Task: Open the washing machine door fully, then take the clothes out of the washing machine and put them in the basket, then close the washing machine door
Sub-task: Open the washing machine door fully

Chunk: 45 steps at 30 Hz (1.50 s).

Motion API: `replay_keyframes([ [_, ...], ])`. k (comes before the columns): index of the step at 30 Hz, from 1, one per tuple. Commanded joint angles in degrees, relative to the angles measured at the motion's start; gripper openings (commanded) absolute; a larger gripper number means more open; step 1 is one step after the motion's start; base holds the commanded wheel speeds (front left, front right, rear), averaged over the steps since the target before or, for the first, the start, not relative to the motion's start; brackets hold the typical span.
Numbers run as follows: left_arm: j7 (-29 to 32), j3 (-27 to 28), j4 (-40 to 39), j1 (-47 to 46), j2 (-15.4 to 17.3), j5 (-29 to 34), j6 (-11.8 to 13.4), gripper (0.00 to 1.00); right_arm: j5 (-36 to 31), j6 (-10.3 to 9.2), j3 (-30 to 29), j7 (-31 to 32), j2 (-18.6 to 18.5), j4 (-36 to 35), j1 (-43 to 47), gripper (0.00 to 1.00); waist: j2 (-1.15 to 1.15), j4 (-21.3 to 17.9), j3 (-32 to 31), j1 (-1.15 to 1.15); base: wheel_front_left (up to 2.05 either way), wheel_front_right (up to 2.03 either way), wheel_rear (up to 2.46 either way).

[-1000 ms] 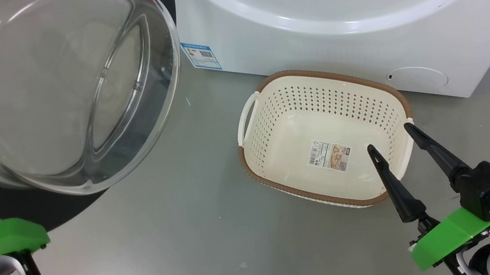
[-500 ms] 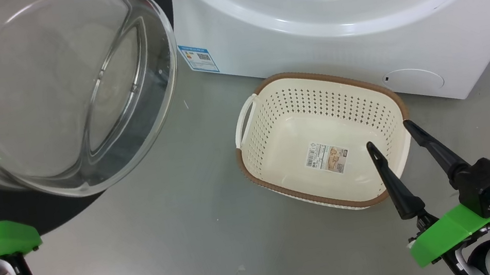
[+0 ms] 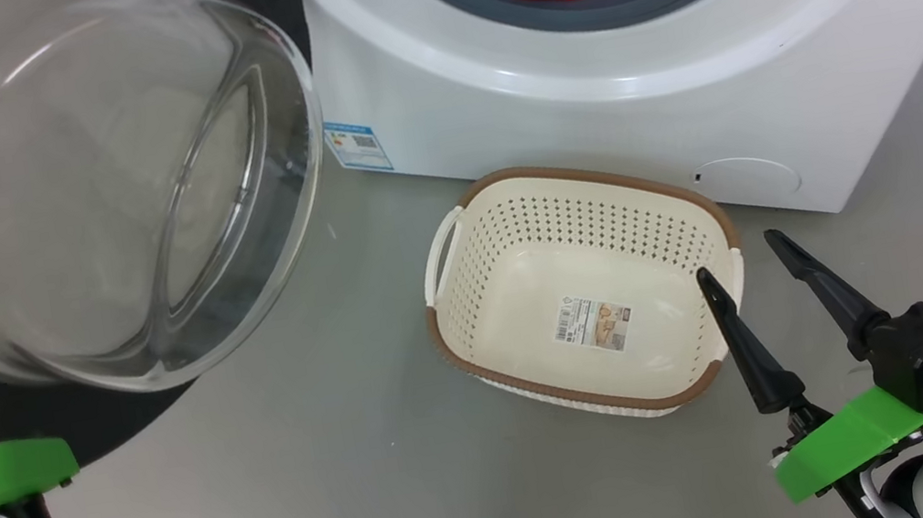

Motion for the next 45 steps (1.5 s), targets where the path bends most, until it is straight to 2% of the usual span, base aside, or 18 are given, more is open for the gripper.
replay_keyframes([
  [1,-0.3,1.4,-3.7,1.3,1.5,-0.2,-1.1,1.00,1.1,0.36,0.9,-1.1,0.2,-0.7,-1.8,1.00,0.00,-1.4,-1.1,0.00,0.00,0.00,0.00],
  [2,-0.3,1.4,-3.7,1.3,1.5,-0.2,-1.1,1.00,1.1,0.36,0.9,-1.1,0.2,-0.7,-1.8,1.00,0.00,-1.4,-1.1,0.00,0.00,0.00,0.00],
  [8,-0.3,-1.1,-13.8,4.3,0.4,-1.1,-5.0,1.00,2.5,0.36,0.0,-3.4,0.2,1.5,-2.4,1.00,0.00,-4.2,-2.7,0.00,0.00,0.00,0.00],
  [14,-0.3,-5.7,-18.0,7.3,0.1,-4.7,-6.2,1.00,3.9,0.36,-0.2,-5.5,0.2,3.7,-3.0,1.00,0.00,-7.4,-4.0,0.00,0.00,0.00,0.00],
  [24,1.2,-14.2,-17.8,10.6,0.0,-7.7,-7.5,1.00,5.7,0.36,-0.1,-8.4,0.2,6.5,-3.5,1.00,0.00,-14.0,-5.3,0.00,0.00,0.00,0.00],
  [36,2.2,-18.9,-16.7,13.4,0.5,-8.1,-9.2,1.00,6.7,0.36,0.5,-9.6,0.2,7.5,-2.5,1.00,0.00,-22.2,-7.3,0.00,0.00,0.00,0.00],
  [45,1.7,-20.8,-14.9,15.8,0.9,-7.4,-9.5,1.00,7.2,0.36,1.0,-9.8,0.2,6.8,-0.9,1.00,0.00,-25.6,-8.9,0.00,0.00,0.00,0.00],
])
